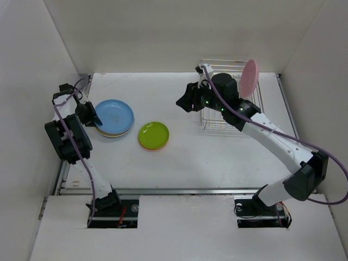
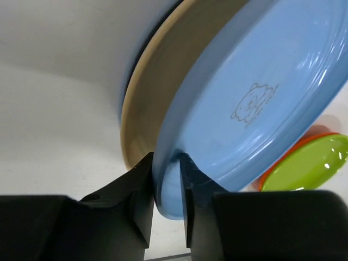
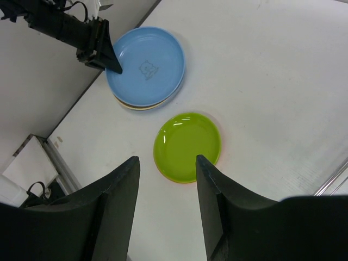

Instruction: Unload the plates from the dish rack

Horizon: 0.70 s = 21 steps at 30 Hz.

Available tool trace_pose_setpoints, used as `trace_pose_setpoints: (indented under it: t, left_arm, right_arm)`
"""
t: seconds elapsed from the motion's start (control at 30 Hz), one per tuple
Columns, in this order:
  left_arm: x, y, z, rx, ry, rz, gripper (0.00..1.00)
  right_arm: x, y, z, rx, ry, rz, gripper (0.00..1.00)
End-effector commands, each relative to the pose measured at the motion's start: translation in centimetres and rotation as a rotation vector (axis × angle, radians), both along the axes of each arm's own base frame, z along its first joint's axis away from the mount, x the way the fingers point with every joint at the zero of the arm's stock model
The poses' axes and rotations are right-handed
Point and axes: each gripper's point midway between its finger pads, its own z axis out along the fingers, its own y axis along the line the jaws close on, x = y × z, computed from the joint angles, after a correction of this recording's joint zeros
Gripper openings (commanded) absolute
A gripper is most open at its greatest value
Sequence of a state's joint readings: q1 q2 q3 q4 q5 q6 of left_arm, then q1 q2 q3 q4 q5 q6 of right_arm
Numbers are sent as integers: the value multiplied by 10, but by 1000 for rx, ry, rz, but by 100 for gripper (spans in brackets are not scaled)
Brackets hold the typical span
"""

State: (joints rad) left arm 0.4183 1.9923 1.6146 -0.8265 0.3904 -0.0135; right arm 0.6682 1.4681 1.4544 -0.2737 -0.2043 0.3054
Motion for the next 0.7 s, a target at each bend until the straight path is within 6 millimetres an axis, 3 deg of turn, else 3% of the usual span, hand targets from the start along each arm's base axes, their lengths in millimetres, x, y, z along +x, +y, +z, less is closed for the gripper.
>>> trace_pose_setpoints:
  t: [0.0,0.03,0.07,0.1,0.27,0.4,0.43,0.47,0.5,0.53,0.57,0.6,0.63,0.67]
  left_arm:
    - [-3,11,-2,71,14,41,21]
    - [-3,11,-2,71,14,41,27]
    - [-3,11,-2,71,14,41,51]
    - [-6,9,-2,67,25,40,58]
    - [-15,6,2,63,46,18,84]
    - [-20,5,17,137,27,-28,94]
    - [-19,3,22,157,15,-45,94]
    - [-21,2,31,166,-7,-43,96]
    - [-22,4,38,184,-19,-38,96]
    - [-22,4,44,192,-36,-37,97]
    - [-21,7,56,217,-71,-30,97]
    - [-21,7,62,224,-87,-29,100]
    - [-22,8,67,240,-96,-24,100]
    - [-22,10,82,265,-132,-17,100]
  right_arm:
    - [-3,-5,19,31,-63,-8,51]
    - [-3,-5,15,25,-56,-8,51]
    - [-3,-5,15,25,-56,-8,51]
    - [-3,-5,15,25,-56,-8,51]
    - [-5,-11,20,25,-64,-27,51]
    - [9,-36,27,-10,-50,-200,64]
    - [24,-52,23,-44,-40,-308,72]
    - [35,-68,40,-49,-59,-388,75]
    - [44,-83,18,-141,-6,-463,77]
    - [55,-99,16,-182,3,-540,78]
    - [74,-136,15,-230,5,-683,78]
    - [85,-153,27,-232,-6,-751,78]
    - [97,-170,12,-300,25,-801,78]
    - [111,-205,12,-321,29,-911,78]
